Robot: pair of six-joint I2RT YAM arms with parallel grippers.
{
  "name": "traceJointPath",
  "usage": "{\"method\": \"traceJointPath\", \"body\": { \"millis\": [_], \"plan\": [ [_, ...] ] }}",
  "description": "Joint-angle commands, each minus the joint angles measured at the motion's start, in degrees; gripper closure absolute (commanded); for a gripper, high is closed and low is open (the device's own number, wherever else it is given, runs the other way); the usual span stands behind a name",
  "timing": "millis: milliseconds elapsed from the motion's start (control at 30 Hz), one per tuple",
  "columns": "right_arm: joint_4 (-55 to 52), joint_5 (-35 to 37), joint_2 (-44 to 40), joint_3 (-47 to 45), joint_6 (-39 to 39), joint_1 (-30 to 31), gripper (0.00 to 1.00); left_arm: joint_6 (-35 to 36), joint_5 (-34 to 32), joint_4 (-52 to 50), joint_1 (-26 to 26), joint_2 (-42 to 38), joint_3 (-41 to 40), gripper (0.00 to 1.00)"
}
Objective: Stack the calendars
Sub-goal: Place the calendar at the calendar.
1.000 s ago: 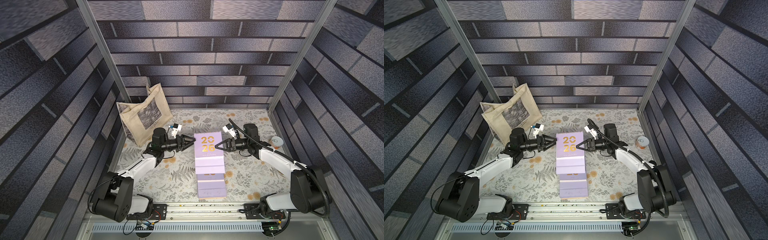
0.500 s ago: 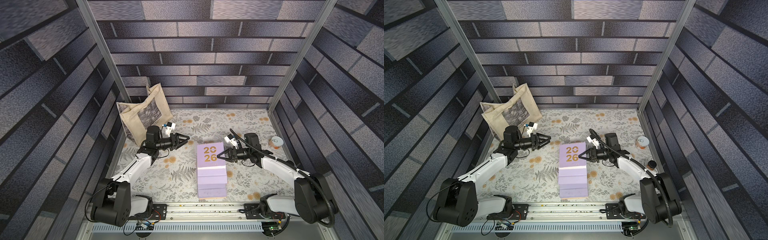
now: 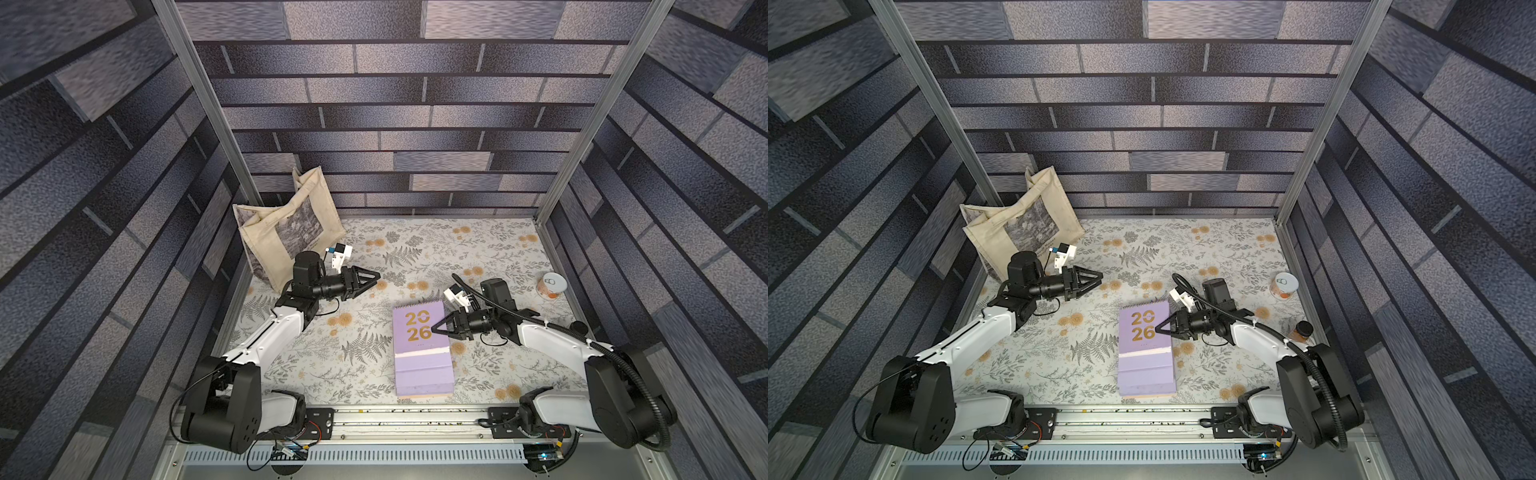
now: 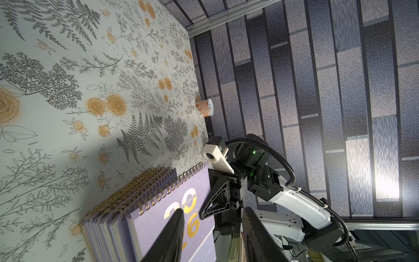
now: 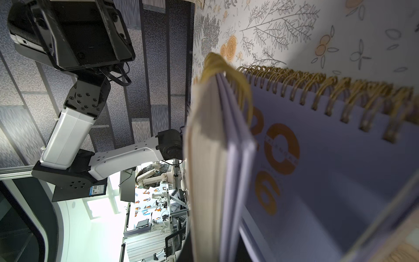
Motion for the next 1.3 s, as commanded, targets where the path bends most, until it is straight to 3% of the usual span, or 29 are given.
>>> {"method": "traceJointPath", "body": {
  "millis": [0,533,767,867,1267],
  "plan": [
    [0.6,-0.6,0.3,-0.6,-0.5,0.8,1.00,-0.3,1.2,1.9,-0.4,0.7,-0.3,0.56],
    [-7.9,4.7,1.4,0.0,-6.1,1.1,0.99,-0.9,1.2,2.8,-0.4,0.5,-0.7,0.58],
    [-11.8,7.1,1.3,1.2,-8.1,1.1,0.85,-1.2,1.1,3.4,-0.4,0.8,-0.8,0.59],
    [-13.1,8.0,1.0,1.6,-8.7,1.2,0.75,-1.2,1.1,3.5,-0.4,0.9,-0.8,0.64],
    [-16.3,10.6,-0.3,3.5,-9.3,1.4,0.63,-1.2,1.1,3.6,-0.7,1.0,-0.8,0.61]
  ]
}}
